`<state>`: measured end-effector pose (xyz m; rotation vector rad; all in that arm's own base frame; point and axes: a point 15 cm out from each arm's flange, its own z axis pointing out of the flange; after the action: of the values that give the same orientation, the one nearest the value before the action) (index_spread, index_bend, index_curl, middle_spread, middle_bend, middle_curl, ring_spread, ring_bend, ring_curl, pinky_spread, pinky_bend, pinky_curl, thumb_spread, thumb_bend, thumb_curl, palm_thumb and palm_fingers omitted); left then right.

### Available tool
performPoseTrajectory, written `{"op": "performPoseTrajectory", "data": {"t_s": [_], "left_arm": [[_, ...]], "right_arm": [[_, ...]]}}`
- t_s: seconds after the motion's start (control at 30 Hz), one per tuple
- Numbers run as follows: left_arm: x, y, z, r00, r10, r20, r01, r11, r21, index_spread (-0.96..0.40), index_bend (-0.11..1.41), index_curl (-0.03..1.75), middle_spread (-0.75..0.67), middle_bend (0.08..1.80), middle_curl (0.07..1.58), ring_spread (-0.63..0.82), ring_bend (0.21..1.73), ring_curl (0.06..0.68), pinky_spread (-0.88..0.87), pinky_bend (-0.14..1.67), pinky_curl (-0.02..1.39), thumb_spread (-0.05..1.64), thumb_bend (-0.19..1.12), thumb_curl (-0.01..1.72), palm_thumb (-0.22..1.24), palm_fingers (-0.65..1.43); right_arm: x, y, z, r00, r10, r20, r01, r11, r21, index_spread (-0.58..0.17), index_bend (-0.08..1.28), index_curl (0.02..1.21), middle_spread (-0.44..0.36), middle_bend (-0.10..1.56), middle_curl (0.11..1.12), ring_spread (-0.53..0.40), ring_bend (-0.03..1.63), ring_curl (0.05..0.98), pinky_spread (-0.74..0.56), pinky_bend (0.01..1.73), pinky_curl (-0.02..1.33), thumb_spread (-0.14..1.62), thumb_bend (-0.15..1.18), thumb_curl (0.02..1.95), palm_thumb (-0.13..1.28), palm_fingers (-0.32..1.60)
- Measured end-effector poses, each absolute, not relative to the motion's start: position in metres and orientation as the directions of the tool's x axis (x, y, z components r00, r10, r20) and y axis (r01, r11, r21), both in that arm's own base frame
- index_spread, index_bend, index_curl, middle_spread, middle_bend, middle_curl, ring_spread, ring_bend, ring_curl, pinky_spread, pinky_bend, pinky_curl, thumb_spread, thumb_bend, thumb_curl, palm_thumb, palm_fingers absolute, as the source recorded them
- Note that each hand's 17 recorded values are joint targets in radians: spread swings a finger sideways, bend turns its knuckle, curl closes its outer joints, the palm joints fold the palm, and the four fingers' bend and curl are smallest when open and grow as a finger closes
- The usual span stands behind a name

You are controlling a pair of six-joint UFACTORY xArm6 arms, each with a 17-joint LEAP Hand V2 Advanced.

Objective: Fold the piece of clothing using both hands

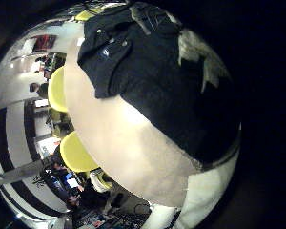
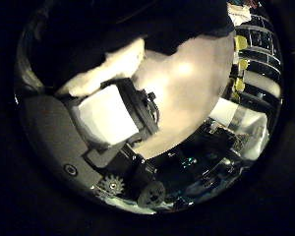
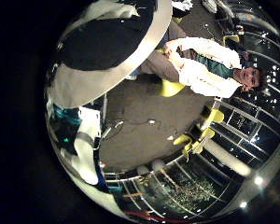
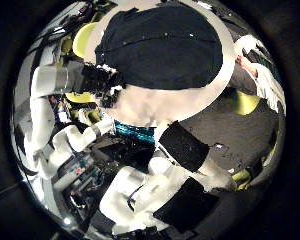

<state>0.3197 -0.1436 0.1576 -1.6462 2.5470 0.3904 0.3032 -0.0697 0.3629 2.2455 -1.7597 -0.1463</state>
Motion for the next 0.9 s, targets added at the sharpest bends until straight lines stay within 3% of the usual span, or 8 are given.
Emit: {"op": "performPoseTrajectory", "data": {"t_s": [0.17,0.3,0.47,0.7,0.9], "left_arm": [[0.33,-0.144,0.184,-0.415,-0.886,-0.208,-0.909,0.393,0.139,-0.4,0.37,0.7,-0.4,0.8,0.97,-0.45,1.31,0.474,-0.59,1.06,0.59,1.19,0.11,0.42,0.72,1.03],[0.338,-0.144,0.204,-0.424,-0.882,-0.206,-0.905,0.402,0.141,-0.48,0.39,0.81,-0.46,0.82,1.04,-0.46,1.34,0.494,-0.61,1.12,0.62,1.2,0.09,0.45,0.74,0.99],[0.347,-0.14,0.222,-0.425,-0.883,-0.202,-0.904,0.399,0.157,-0.55,0.38,0.96,-0.51,0.83,1.11,-0.46,1.38,0.509,-0.62,1.16,0.63,1.21,0.05,0.47,0.75,0.95],[0.352,-0.138,0.24,-0.441,-0.873,-0.206,-0.895,0.41,0.177,-0.6,0.33,1.13,-0.56,0.84,1.17,-0.46,1.41,0.52,-0.62,1.2,0.65,1.21,0.01,0.5,0.77,0.92],[0.353,-0.135,0.244,-0.449,-0.87,-0.204,-0.89,0.417,0.183,-0.63,0.28,1.26,-0.58,0.85,1.2,-0.46,1.42,0.52,-0.62,1.22,0.65,1.22,-0.01,0.52,0.78,0.91]], "right_arm": [[0.304,-0.07,0.359,0.254,-0.963,0.09,-0.931,-0.219,0.294,-0.34,0.16,0.3,-0.042,0.31,0.38,0.019,0.71,0.207,0.25,0.7,0.12,1.34,-0.01,0.3,0.52,0.33],[0.305,-0.071,0.343,0.26,-0.963,0.072,-0.918,-0.224,0.328,-0.334,0.15,0.29,-0.102,0.31,0.38,-0.026,0.77,0.222,0.18,0.73,0.12,1.33,-0.01,0.31,0.53,0.36],[0.286,-0.069,0.289,0.264,-0.964,0.028,-0.881,-0.229,0.413,-0.281,0.14,0.28,-0.208,0.33,0.39,-0.089,0.84,0.249,0.07,0.78,0.12,1.26,-0.03,0.31,0.48,0.35],[0.268,-0.062,0.219,0.26,-0.965,0.009,-0.872,-0.232,0.431,-0.232,0.17,0.28,-0.105,0.36,0.41,-0.11,0.86,0.262,0.02,0.81,0.11,1.18,-0.03,0.31,0.42,0.31],[0.271,-0.052,0.182,0.237,-0.971,0.027,-0.902,-0.21,0.378,-0.181,0.17,0.3,-0.041,0.37,0.41,-0.093,0.84,0.264,0.04,0.81,0.1,1.11,-0.03,0.3,0.34,0.26]]}}
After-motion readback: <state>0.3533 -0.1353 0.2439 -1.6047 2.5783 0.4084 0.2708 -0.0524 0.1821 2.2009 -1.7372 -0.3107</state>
